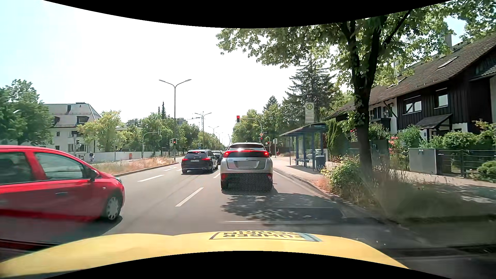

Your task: Follow the waypoints while adhering to traffic rules and regulations

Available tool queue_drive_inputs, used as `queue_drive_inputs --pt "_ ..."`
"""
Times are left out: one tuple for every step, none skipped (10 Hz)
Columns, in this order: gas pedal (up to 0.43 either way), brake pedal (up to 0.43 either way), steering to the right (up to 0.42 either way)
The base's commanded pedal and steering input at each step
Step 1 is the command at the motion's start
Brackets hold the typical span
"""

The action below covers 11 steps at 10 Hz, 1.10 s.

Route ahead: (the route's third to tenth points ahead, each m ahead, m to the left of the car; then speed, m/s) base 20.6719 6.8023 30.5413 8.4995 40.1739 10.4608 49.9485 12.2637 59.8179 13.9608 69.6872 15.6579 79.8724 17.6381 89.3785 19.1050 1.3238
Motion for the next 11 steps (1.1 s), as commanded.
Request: queue_drive_inputs --pt "0.000 0.018 0.006" --pt "0.000 0.006 0.006" --pt "0.000 0.000 0.005" --pt "0.000 0.000 0.004" --pt "0.000 0.000 0.002" --pt "0.000 0.000 0.000" --pt "0.000 0.000 0.000" --pt "0.000 0.000 0.000" --pt "0.000 0.000 0.000" --pt "0.000 0.000 0.000" --pt "0.000 0.000 0.000"
